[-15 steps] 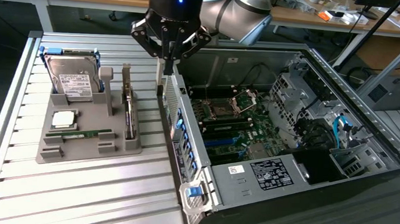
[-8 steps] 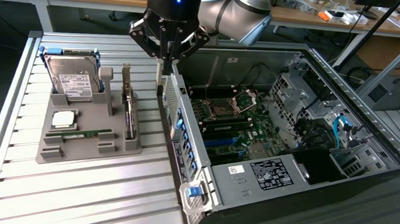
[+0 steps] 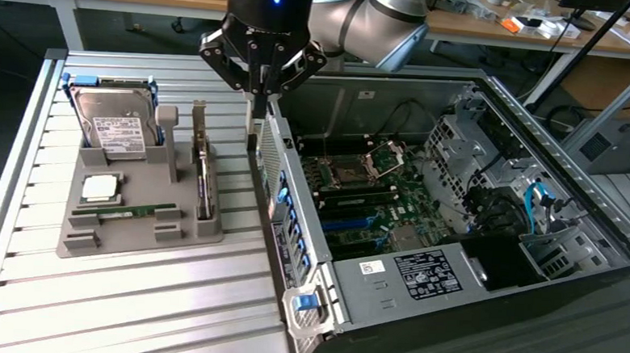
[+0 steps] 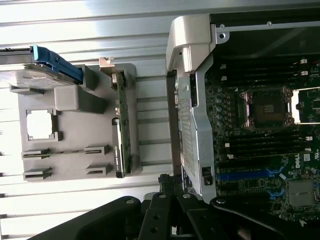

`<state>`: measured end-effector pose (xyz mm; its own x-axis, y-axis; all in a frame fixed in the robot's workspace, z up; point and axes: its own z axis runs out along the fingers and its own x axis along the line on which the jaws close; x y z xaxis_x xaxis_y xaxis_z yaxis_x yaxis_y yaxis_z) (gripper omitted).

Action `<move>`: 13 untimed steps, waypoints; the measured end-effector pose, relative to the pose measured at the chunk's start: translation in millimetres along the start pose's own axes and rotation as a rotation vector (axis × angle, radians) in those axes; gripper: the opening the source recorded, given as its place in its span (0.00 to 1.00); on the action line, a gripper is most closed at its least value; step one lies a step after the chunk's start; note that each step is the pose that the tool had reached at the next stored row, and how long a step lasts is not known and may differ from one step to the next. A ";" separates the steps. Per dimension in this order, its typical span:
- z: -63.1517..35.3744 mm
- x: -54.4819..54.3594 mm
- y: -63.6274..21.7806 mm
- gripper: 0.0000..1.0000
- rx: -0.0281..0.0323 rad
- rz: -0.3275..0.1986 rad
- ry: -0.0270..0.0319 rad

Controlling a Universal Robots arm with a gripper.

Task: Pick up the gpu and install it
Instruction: 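Reach for the gpu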

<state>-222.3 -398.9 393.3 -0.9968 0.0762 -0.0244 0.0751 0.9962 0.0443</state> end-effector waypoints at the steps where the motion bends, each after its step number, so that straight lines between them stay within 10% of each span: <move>1: 0.0 0.4 0.0 0.11 0.0000 0.000 0.0000; 13: -0.2 6.6 -0.5 0.11 0.0000 0.000 0.0000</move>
<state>-228.9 -398.9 393.3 -0.9968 0.0762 -0.0244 0.0751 0.9962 0.0443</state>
